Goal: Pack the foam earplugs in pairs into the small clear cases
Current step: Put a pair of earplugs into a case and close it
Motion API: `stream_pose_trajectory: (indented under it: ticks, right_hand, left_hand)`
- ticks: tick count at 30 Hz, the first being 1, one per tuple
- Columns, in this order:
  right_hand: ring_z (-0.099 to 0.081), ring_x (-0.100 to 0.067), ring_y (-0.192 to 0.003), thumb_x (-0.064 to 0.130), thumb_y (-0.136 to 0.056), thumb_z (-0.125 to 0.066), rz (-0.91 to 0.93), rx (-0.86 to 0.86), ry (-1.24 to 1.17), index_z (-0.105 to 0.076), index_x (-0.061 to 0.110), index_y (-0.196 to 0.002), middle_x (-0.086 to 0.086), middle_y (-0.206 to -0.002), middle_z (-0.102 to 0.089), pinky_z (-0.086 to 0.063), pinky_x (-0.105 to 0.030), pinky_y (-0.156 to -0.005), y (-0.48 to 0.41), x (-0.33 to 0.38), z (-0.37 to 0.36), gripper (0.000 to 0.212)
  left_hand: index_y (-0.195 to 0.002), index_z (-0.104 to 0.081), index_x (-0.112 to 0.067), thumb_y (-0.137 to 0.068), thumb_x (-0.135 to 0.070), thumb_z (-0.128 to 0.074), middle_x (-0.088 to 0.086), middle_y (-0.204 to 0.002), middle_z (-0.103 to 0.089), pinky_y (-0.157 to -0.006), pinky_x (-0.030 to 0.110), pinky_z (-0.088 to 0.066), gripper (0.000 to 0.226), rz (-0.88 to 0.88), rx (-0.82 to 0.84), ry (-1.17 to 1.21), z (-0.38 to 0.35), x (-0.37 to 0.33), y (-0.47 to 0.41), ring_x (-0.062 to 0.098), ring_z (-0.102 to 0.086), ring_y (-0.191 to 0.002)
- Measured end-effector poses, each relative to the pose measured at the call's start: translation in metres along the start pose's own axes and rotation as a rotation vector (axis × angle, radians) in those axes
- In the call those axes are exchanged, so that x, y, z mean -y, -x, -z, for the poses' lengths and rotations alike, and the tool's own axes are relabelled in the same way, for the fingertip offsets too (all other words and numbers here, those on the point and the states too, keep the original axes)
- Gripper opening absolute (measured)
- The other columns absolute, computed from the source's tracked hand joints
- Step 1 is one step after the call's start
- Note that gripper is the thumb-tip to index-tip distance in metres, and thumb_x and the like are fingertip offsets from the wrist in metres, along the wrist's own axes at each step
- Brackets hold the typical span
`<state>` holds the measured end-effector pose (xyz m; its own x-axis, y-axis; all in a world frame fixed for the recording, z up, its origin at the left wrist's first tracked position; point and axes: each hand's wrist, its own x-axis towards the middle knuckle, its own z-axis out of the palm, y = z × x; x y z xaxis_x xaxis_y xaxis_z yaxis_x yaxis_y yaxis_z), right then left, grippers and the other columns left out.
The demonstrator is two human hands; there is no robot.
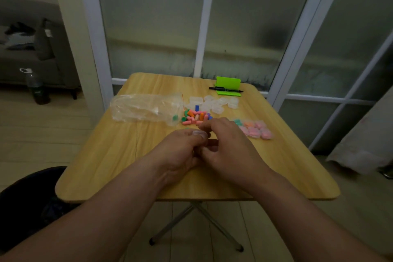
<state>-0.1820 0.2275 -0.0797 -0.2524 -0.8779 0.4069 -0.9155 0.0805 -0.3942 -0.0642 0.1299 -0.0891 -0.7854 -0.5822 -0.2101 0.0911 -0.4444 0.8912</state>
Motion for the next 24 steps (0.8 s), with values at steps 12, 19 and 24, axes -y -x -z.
stream_pose_trajectory:
  ticks: [12,19,24]
  right_hand:
    - [-0.054,-0.006,-0.118,0.023,-0.091,-0.072,0.002,0.047,0.012,-0.065,0.030,-0.132,0.013,-0.125,-0.064,-0.048,-0.033,-0.103,0.012,-0.014,0.019,0.042]
    - [-0.056,-0.009,-0.117,0.038,-0.096,-0.072,-0.227,-0.037,0.113,-0.064,0.033,-0.131,0.014,-0.124,-0.062,-0.050,-0.034,-0.097,-0.008,-0.072,0.033,0.036]
    - [-0.050,-0.011,-0.121,0.042,-0.097,-0.071,-0.237,-0.004,0.177,-0.067,0.036,-0.131,0.011,-0.125,-0.057,-0.047,-0.034,-0.100,-0.023,-0.085,0.024,0.035]
  left_hand:
    - [-0.124,-0.069,-0.005,-0.105,-0.014,-0.059,0.015,-0.108,-0.078,-0.094,0.046,-0.061,0.023,0.024,0.048,-0.133,-0.016,0.008,0.002,0.025,-0.076,-0.101]
    - [-0.124,-0.063,-0.010,-0.103,-0.010,-0.058,0.015,-0.109,-0.076,-0.080,0.039,-0.064,0.022,-0.145,-0.243,-0.184,-0.010,-0.011,-0.002,0.025,-0.078,-0.092]
    - [-0.118,-0.064,-0.005,-0.097,-0.002,-0.056,0.021,-0.114,-0.074,-0.065,0.029,-0.059,0.023,-0.214,-0.292,-0.154,-0.001,-0.021,-0.001,0.025,-0.072,-0.081]
